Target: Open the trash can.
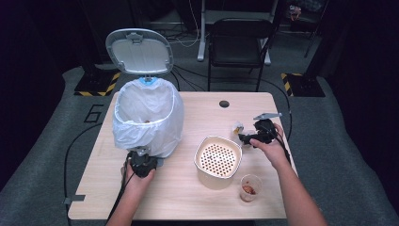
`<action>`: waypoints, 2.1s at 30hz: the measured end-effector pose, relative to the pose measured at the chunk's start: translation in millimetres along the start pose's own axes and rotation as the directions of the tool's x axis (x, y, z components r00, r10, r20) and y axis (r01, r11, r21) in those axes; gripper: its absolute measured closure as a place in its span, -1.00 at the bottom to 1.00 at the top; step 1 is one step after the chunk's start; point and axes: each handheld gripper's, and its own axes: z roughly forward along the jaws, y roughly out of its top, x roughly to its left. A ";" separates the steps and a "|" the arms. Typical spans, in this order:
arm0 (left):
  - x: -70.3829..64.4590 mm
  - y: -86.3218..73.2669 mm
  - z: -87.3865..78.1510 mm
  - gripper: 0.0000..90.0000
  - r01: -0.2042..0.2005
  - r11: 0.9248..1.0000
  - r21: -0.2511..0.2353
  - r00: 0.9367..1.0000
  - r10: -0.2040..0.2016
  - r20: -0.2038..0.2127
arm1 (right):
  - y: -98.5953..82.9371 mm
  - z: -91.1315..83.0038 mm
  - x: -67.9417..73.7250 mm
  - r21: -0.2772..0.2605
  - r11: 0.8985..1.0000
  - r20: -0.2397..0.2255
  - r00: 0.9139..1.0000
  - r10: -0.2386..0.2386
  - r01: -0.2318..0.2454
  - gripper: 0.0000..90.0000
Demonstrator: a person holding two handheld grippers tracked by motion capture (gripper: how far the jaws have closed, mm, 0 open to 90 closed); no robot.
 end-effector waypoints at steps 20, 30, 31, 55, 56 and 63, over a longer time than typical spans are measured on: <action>0.9 -0.7 0.0 0.44 -0.016 1.000 -0.010 1.000 0.016 -0.016 | -17.0 43.4 -7.5 0.108 0.994 0.032 0.999 -0.009 0.005 -0.44; 1.4 -0.8 -0.4 0.44 -0.023 1.000 -0.005 1.000 0.023 -0.015 | -23.5 54.6 -12.0 0.153 0.988 -0.014 1.000 -0.012 0.014 0.18; 1.3 -0.8 -0.3 0.44 -0.023 1.000 -0.006 1.000 0.023 -0.015 | -23.8 54.9 -12.1 0.156 0.988 -0.019 1.000 -0.012 0.014 0.23; -0.1 -0.9 0.3 0.44 -0.004 1.000 -0.008 1.000 0.004 -0.003 | -12.0 -1.7 -15.7 0.079 0.996 -0.040 0.999 -0.028 0.031 0.72; 1.4 -0.3 0.6 0.44 -0.025 1.000 -0.017 0.999 0.024 -0.022 | -11.1 -6.9 -15.1 0.073 0.997 -0.042 0.999 -0.030 0.033 0.72; -0.3 -0.8 0.3 0.44 -0.003 1.000 -0.009 1.000 0.003 -0.003 | -3.2 -40.9 -10.3 0.029 1.000 -0.067 0.998 -0.008 0.010 0.72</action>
